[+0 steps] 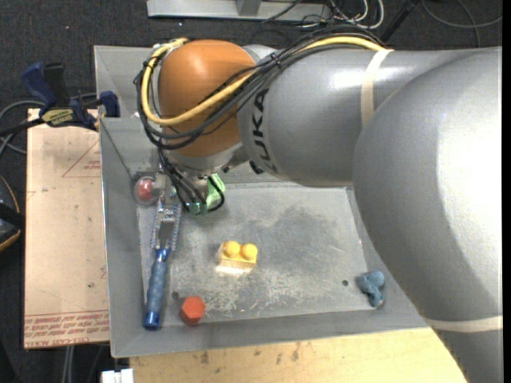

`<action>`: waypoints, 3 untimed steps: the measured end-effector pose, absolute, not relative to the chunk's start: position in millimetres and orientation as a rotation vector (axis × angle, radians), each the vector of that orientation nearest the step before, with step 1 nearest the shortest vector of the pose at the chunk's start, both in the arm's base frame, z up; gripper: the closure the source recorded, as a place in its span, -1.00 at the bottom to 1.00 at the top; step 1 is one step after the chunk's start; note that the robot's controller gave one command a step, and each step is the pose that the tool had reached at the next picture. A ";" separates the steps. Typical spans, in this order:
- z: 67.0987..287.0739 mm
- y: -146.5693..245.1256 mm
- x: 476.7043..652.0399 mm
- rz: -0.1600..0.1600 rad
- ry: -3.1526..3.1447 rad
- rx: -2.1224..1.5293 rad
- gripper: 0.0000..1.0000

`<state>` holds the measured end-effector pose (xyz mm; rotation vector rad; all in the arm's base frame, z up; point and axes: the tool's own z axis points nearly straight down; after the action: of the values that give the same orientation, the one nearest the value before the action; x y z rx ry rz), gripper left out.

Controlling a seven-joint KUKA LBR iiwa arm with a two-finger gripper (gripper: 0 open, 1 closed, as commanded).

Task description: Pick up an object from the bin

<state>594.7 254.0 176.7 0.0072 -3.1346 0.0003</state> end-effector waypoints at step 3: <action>77.5 246.8 595.8 -0.001 -2.866 1.302 -1.00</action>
Offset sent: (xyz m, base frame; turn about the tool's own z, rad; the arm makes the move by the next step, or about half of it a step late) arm 0.0037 -0.0223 -0.1067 -0.5292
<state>595.8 246.8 77.5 1.3022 -2.8656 -0.0008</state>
